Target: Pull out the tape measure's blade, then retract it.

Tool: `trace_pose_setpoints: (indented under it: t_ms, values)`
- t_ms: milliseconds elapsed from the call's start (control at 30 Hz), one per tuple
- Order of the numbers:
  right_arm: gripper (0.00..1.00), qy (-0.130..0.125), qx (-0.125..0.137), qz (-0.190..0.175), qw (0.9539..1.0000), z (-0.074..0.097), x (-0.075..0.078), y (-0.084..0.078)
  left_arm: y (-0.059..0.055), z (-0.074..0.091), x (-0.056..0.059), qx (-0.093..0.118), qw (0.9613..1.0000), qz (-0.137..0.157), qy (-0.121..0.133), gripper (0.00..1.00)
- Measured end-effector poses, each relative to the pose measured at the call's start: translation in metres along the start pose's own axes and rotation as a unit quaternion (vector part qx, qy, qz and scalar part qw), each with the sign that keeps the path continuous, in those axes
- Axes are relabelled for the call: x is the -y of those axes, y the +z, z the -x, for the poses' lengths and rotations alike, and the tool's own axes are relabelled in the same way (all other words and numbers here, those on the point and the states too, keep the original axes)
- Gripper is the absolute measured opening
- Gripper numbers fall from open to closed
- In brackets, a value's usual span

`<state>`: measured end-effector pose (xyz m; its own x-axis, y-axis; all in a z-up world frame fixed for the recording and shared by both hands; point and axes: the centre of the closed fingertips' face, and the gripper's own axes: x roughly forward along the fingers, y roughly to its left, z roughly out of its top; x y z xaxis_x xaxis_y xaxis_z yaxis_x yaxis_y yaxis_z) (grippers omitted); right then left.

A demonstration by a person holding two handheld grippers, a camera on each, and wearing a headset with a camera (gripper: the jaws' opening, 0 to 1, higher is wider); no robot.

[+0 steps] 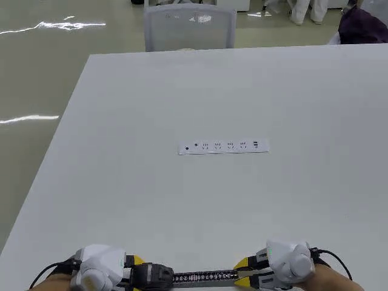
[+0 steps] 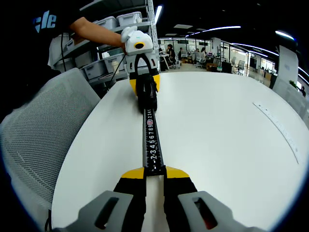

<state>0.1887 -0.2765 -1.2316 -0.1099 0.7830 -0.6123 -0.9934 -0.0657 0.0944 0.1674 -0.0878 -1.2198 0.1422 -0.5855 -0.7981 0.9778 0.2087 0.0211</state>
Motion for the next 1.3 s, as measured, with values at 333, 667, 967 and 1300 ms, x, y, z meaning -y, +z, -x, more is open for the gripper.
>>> trace_pose_setpoints:
  t_ms: [333,667,967,1300]
  values:
    - [0.11,-0.001,-0.003,-0.001,1.0,0.005,0.0,-0.004,0.0,0.0,0.0,-0.001,1.0,0.0,0.0,0.28]
    - [0.11,-0.003,-0.006,-0.002,1.0,0.01,0.001,-0.009,0.001,0.0,0.0,-0.001,1.0,0.001,-0.001,0.28]
    - [0.11,-0.004,-0.009,-0.004,0.9999,0.014,0.0,-0.013,0.0,0.0,0.0,-0.001,1.0,0.0,-0.001,0.28]
    - [0.1,-0.004,-0.01,-0.006,0.9999,0.017,0.001,-0.016,0.001,0.0,0.0,-0.002,1.0,0.0,0.0,0.29]
